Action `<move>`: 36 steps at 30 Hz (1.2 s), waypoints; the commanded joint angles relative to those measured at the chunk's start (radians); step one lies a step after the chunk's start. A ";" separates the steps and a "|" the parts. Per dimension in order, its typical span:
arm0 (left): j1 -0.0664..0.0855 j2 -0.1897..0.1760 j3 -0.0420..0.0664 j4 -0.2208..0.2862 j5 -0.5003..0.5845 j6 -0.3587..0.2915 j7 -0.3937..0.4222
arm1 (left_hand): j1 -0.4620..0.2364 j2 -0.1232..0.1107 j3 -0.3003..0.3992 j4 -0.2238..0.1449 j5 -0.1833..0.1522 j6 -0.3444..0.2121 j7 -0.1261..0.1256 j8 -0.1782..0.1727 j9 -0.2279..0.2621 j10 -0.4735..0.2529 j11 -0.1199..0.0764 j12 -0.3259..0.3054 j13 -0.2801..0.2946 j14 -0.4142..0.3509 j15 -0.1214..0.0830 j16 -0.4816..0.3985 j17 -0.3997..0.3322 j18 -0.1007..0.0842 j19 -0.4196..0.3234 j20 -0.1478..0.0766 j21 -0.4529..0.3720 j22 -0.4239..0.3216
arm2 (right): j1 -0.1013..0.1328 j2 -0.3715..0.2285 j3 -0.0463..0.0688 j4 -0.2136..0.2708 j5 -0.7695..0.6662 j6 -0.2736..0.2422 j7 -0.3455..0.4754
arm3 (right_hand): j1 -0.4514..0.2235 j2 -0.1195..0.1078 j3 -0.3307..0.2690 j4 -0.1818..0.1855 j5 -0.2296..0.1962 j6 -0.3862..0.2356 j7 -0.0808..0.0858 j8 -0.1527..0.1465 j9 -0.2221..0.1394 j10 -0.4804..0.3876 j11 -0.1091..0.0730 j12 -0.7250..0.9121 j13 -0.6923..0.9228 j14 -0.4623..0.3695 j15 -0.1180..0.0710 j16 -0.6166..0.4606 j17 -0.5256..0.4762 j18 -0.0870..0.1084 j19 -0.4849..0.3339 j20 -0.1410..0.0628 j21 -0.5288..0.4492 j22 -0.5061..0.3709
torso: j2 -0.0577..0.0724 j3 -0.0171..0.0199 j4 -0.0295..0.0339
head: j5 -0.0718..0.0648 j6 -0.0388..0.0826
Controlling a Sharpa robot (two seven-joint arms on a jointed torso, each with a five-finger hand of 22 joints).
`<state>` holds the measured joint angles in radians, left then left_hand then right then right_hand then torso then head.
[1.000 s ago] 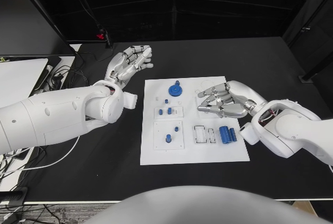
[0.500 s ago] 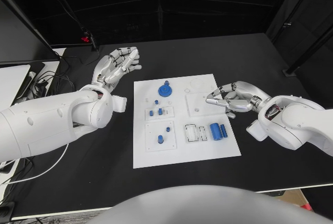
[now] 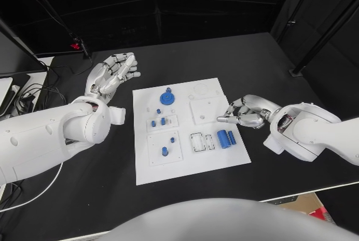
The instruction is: Assemble the parts on the task board
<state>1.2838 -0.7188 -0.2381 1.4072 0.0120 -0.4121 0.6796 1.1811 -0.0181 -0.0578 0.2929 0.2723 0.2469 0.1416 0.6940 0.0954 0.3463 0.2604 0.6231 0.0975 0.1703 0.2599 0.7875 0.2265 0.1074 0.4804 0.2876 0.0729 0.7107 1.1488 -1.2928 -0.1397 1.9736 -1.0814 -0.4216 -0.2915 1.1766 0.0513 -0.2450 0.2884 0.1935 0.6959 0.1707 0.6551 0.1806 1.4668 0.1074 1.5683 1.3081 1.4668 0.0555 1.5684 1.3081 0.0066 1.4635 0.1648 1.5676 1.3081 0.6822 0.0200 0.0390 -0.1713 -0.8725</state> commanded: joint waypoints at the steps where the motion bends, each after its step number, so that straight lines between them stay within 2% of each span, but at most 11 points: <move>1: 0.001 0.001 0.001 -0.001 0.000 0.007 0.093 | -0.003 0.010 0.000 0.001 0.005 -0.009 0.156 0.005 -0.001 -0.008 0.002 0.006 -0.001 -0.007 0.001 0.006 -0.002 -0.017 0.006 0.001 0.002 -0.002 | -0.001 -0.005 -0.001 0.018 -0.143 -0.003 -0.132 | 0.024 0.000 0.009 0.001 0.013 0.018 -0.005 0.026 0.010 0.104 -0.007 0.003 0.263 0.104 -0.010 0.002 0.263 -0.007 0.107 -0.008 0.003 0.263 | 0.000 -0.0004 0.0001 | -0.009 0.000; 6: 0.000 0.000 0.001 -0.001 0.000 0.008 0.092 | -0.003 0.010 0.000 0.001 0.005 -0.009 0.156 0.005 -0.001 -0.009 0.002 0.007 -0.001 -0.007 0.001 0.006 -0.002 -0.017 0.006 0.001 0.002 -0.002 | -0.003 -0.013 -0.002 0.047 -0.212 0.016 -0.201 | 0.036 -0.005 0.010 0.001 0.019 0.022 -0.009 0.040 0.017 0.104 -0.009 0.003 0.263 0.104 -0.017 0.002 0.263 -0.007 0.107 -0.014 0.003 0.263 | -0.001 0.0007 -0.0014 | -0.013 0.000; 14: -0.002 -0.002 0.001 -0.003 0.000 0.009 0.092 | -0.003 0.010 0.000 0.001 0.005 -0.009 0.156 0.005 -0.001 -0.009 0.002 0.007 -0.001 -0.007 0.001 0.006 -0.002 -0.017 0.006 0.001 0.002 -0.002 | -0.008 -0.012 -0.002 0.080 -0.333 0.086 -0.305 | 0.017 -0.029 0.014 0.004 -0.011 0.018 -0.014 0.067 0.031 0.104 -0.015 0.003 0.263 0.104 -0.025 0.002 0.263 -0.007 0.107 -0.024 0.003 0.263 | -0.002 0.0004 -0.0001 | -0.025 0.000; 21: -0.003 -0.003 0.001 -0.003 0.000 0.011 0.092 | -0.003 0.012 0.000 0.001 0.005 -0.009 0.156 0.005 -0.002 -0.009 0.002 0.008 -0.002 -0.007 0.001 0.007 -0.003 -0.017 0.006 0.001 0.002 -0.002 | -0.013 0.004 -0.002 0.083 -0.386 0.126 -0.349 | -0.002 -0.049 0.033 0.006 -0.014 0.016 -0.020 0.091 0.045 0.104 -0.020 0.003 0.263 0.104 -0.030 0.002 0.263 -0.007 0.107 -0.029 0.003 0.263 | -0.001 0.0011 0.0001 | -0.030 0.000; 29: -0.004 -0.005 0.001 -0.002 0.000 0.012 0.092 | -0.003 0.015 0.000 0.001 0.005 -0.010 0.156 0.006 -0.002 -0.009 0.002 0.009 -0.002 -0.008 0.001 0.009 -0.005 -0.017 0.006 0.001 0.002 -0.002 | -0.028 0.028 -0.002 0.080 -0.433 0.179 -0.397 | -0.027 -0.064 0.058 0.006 -0.015 0.015 -0.024 0.116 0.060 0.104 -0.025 0.003 0.263 0.104 -0.034 0.002 0.263 -0.007 0.107 -0.033 0.003 0.263 | -0.001 0.0009 -0.0007 | -0.032 0.000; 36: -0.005 -0.007 0.001 -0.001 0.000 0.013 0.092 | -0.003 0.018 0.000 0.001 0.006 -0.011 0.156 0.007 -0.003 -0.010 0.002 0.011 -0.003 -0.008 0.001 0.010 -0.007 -0.017 0.005 0.001 0.002 -0.003 | -0.033 0.049 -0.002 0.075 -0.445 0.199 -0.412 | -0.036 -0.064 0.065 0.006 -0.014 0.015 -0.026 0.122 0.064 0.104 -0.026 0.003 0.263 0.104 -0.036 0.002 0.263 -0.007 0.107 -0.034 0.003 0.263 | -0.001 0.0006 -0.0005 | -0.033 0.000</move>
<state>1.2777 -0.7253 -0.2380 1.4046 0.0120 -0.4101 0.6796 1.1805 -0.0117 -0.0578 0.2929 0.2722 0.2432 0.1379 0.6940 0.0931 0.3428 0.2638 0.6310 0.0962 0.1704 0.2600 0.7917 0.2206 0.1076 0.4804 0.2876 0.0729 0.7088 1.1154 -1.2467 -0.1418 2.0487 -1.4930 -0.2591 -0.6722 1.1474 -0.0130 -0.1882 0.2953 0.1799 0.7079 0.1519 0.7742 0.2434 1.4667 0.0855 1.5682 1.3078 1.4668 0.0264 1.5684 1.3077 0.0071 1.4666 0.1393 1.5675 1.3078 0.6810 0.0207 0.0389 -0.2035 -0.8725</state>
